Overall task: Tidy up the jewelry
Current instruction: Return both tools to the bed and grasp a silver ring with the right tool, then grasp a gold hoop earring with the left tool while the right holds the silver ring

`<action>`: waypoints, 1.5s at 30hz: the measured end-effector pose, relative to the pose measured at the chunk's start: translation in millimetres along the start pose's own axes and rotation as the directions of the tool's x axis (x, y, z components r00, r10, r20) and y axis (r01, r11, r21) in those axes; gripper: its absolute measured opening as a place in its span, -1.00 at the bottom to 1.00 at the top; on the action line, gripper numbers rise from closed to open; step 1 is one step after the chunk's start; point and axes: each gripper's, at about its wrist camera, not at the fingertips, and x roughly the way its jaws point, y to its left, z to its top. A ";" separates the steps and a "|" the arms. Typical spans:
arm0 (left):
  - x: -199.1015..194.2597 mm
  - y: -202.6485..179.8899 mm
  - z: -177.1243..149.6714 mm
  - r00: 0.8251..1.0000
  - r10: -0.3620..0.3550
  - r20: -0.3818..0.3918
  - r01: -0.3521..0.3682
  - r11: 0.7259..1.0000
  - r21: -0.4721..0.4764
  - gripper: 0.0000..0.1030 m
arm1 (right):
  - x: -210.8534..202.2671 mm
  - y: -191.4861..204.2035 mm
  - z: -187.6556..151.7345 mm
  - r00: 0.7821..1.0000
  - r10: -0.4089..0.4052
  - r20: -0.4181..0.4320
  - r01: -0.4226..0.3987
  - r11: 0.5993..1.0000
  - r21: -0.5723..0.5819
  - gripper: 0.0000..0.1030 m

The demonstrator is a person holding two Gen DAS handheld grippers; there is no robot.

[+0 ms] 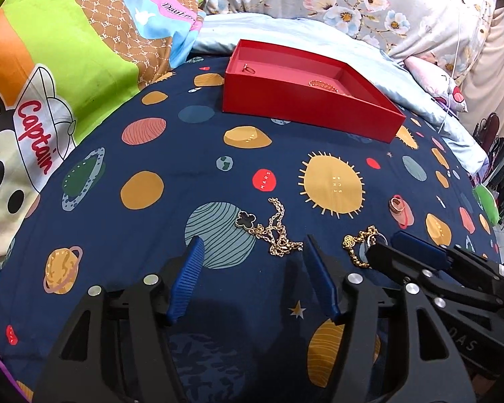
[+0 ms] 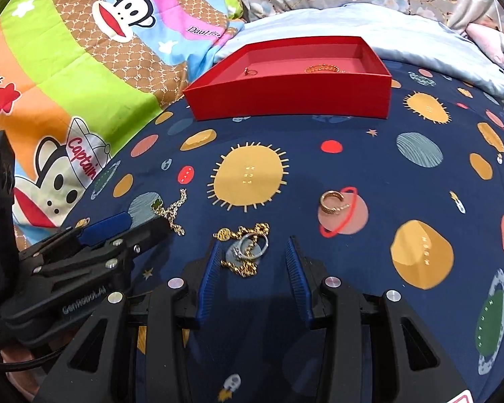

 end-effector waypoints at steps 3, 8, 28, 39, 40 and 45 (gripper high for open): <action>0.1 0.2 -0.3 1.000 -0.001 0.000 0.001 1.000 0.000 0.15 | 2.2 -0.4 1.3 1.000 0.012 -0.003 -0.012 1.000 0.006 -0.46; -0.1 -0.7 -0.3 1.000 -0.004 0.000 0.004 1.000 0.001 0.17 | 3.1 -1.8 1.3 1.000 0.028 -0.008 -0.028 1.000 0.013 -0.59; -1.8 -1.7 -1.3 1.000 0.001 -0.006 -0.001 1.000 -0.002 0.20 | -32.3 -35.5 -13.9 0.997 -0.043 0.063 0.039 0.997 0.068 -0.59; -2.0 -4.0 7.4 1.000 -0.007 -0.031 0.006 1.000 -0.027 0.10 | -40.6 -49.1 -18.7 0.997 -0.036 0.075 0.027 0.994 0.107 -0.59; -0.6 -4.3 7.8 0.999 -0.010 -0.036 0.009 0.999 -0.031 0.09 | -40.8 -50.0 -18.9 0.997 -0.032 0.075 0.024 0.994 0.111 -0.59; 3.6 -7.6 9.0 0.999 -0.006 -0.043 0.005 0.999 -0.032 0.08 | -38.9 -53.0 -18.3 0.997 -0.018 0.071 0.009 0.992 0.128 -0.59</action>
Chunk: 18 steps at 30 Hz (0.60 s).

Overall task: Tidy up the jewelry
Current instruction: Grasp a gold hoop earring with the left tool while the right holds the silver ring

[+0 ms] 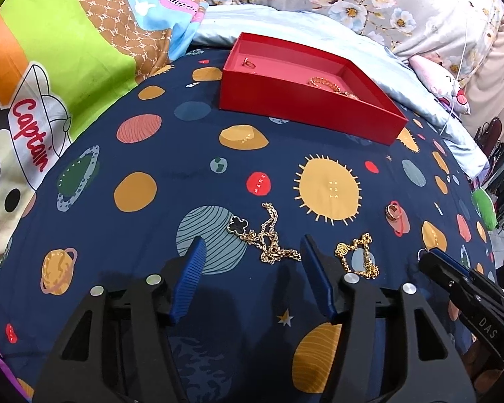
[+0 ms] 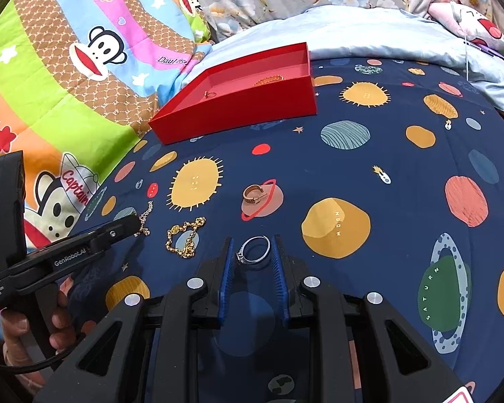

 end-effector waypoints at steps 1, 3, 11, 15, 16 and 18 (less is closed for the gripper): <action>0.5 1.3 0.5 1.000 -0.002 0.000 0.002 1.000 -0.002 0.08 | 0.3 0.4 0.0 1.000 0.001 -0.001 -0.001 1.000 -0.001 -0.59; 0.4 0.4 0.5 1.000 -0.005 0.000 0.005 1.000 -0.007 0.08 | 0.8 0.3 0.1 1.000 0.003 -0.003 -0.003 1.000 0.000 -0.59; -9.4 -11.4 11.2 0.998 -0.050 0.023 0.050 0.999 0.014 0.08 | -5.0 -2.8 -0.7 1.000 -0.004 0.014 0.004 1.000 0.012 -0.59; -9.5 -39.4 15.9 0.996 -0.084 0.027 0.083 0.994 0.066 0.08 | -14.3 -11.5 -3.4 1.000 -0.026 0.010 0.026 0.999 0.031 -0.59; -8.3 -46.6 16.3 0.995 -0.096 0.022 0.094 0.993 0.075 0.08 | -16.8 -14.1 -3.7 0.999 -0.033 0.007 0.033 0.999 0.037 -0.59; -2.9 -66.4 16.4 0.994 -0.110 0.007 0.109 0.988 0.106 0.08 | -24.0 -21.9 -3.9 0.998 -0.060 -0.008 0.060 0.996 0.060 -0.59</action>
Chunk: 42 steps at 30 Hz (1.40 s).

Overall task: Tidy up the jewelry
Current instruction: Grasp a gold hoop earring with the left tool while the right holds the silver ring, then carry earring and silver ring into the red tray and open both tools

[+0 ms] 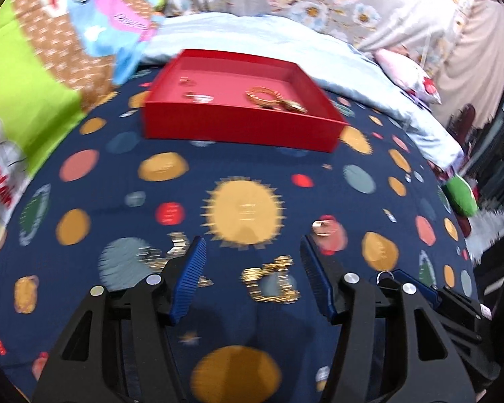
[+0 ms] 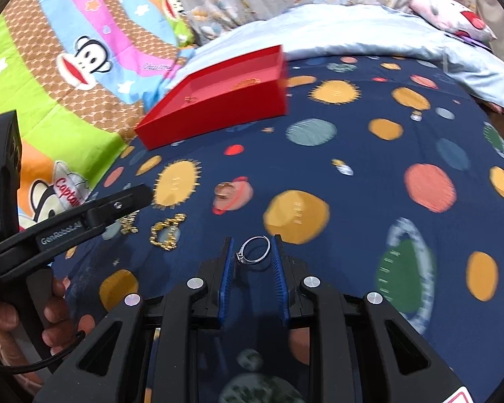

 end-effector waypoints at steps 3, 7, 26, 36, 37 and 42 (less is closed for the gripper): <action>14.2 -22.6 1.2 1.000 -0.012 -0.026 0.013 0.999 0.033 0.07 | -9.0 -11.2 1.6 1.000 -0.024 -0.008 0.024 0.999 0.028 -0.59; 34.8 -45.6 3.4 0.998 -0.017 -0.061 0.021 0.998 0.058 -0.02 | -15.4 -21.5 2.1 0.999 -0.049 0.002 0.049 0.998 0.033 -0.59; 41.6 -61.5 6.7 0.999 0.012 -0.041 -0.007 0.993 0.114 -0.61 | -10.9 -35.8 5.6 0.999 -0.050 0.006 0.050 0.998 0.044 -0.59; -12.2 20.9 31.5 0.995 0.082 0.056 -0.081 0.997 -0.015 -0.61 | -12.7 -21.6 30.6 0.998 -0.043 0.052 0.042 0.999 0.007 -0.59; -14.9 26.9 33.9 0.994 0.093 0.062 -0.092 0.996 -0.022 -0.61 | -11.8 -18.7 35.4 0.998 -0.038 0.059 0.038 0.999 0.000 -0.59; -21.8 47.1 43.6 0.991 0.106 0.077 -0.103 0.993 -0.052 -0.61 | -4.7 -0.2 55.5 0.997 0.002 0.078 0.001 0.999 -0.040 -0.59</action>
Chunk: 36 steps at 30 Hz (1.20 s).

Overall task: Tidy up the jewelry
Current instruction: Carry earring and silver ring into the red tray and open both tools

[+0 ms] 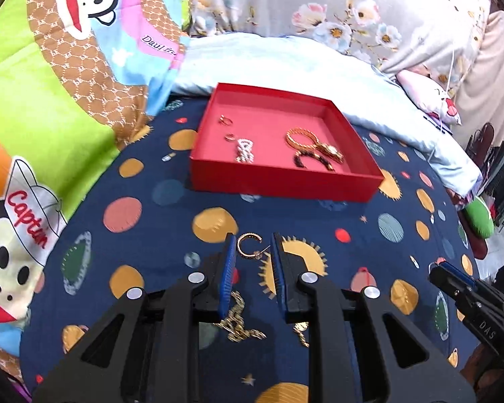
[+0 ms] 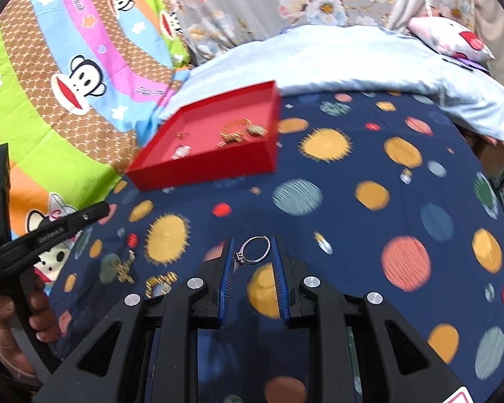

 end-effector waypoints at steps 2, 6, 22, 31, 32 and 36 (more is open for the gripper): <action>2.0 2.6 5.7 1.000 -0.001 0.005 0.001 1.000 0.005 -0.61 | 5.2 7.6 9.5 1.000 0.010 0.010 -0.010 1.000 -0.020 -0.59; 5.9 4.6 19.8 1.000 -0.008 0.024 0.008 1.000 0.011 -0.60 | 14.9 21.2 30.1 0.999 0.020 0.036 -0.017 0.998 -0.061 -0.59; 52.1 5.4 96.5 0.996 -0.037 0.081 0.036 0.999 0.005 -0.60 | 79.9 30.9 122.6 0.995 0.058 0.077 -0.051 0.995 -0.088 -0.59; 102.6 4.7 144.3 0.998 -0.059 0.035 0.059 0.998 0.006 -0.60 | 132.9 34.9 179.7 0.995 0.081 0.054 -0.074 0.990 -0.122 -0.59; 108.1 4.0 149.4 0.998 -0.061 0.029 0.061 0.998 0.008 -0.60 | 138.3 34.3 185.2 0.995 0.082 0.049 -0.075 0.990 -0.119 -0.59; 129.3 1.9 166.7 0.998 -0.056 0.010 0.056 0.998 0.004 -0.60 | 164.2 27.0 209.0 0.995 0.095 0.018 -0.093 0.992 -0.081 -0.59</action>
